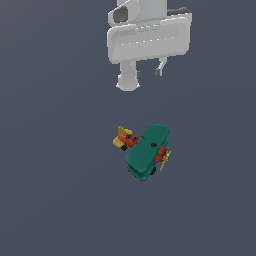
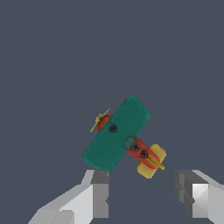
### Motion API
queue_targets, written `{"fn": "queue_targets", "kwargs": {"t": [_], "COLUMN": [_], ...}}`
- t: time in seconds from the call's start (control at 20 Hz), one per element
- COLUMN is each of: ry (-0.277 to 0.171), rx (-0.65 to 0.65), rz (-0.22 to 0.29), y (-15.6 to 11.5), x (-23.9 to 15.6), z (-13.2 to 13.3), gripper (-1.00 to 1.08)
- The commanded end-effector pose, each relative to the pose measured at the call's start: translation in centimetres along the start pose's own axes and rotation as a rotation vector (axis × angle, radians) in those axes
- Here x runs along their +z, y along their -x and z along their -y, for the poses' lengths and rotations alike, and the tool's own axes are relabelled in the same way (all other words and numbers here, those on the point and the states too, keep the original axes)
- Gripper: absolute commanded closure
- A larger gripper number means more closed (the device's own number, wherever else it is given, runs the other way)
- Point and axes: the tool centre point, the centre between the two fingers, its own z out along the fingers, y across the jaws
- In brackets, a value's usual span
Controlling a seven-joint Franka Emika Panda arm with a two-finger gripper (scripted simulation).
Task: Pick up the object and move it to a goal position.
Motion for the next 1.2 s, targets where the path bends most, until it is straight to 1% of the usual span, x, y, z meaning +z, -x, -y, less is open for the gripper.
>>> {"fn": "queue_targets", "kwargs": {"t": [0.0,0.25,0.55,0.85,1.15], "ry": [-0.016,-0.039,-0.057,-0.064,-0.060], "rx": [-0.020,-0.062,-0.112,-0.164,-0.216], "rz": [-0.049,-0.143,-0.254,-0.359,-0.458], "y": [-0.7,-1.8,-2.7,-3.3,-3.5], "x": [-1.5,-4.3,-7.7,-10.7,-13.4], "z": [1.2,3.7,6.7,9.7,12.7], "gripper": [-0.20,-0.20,-0.20,-0.20,-0.20]}}
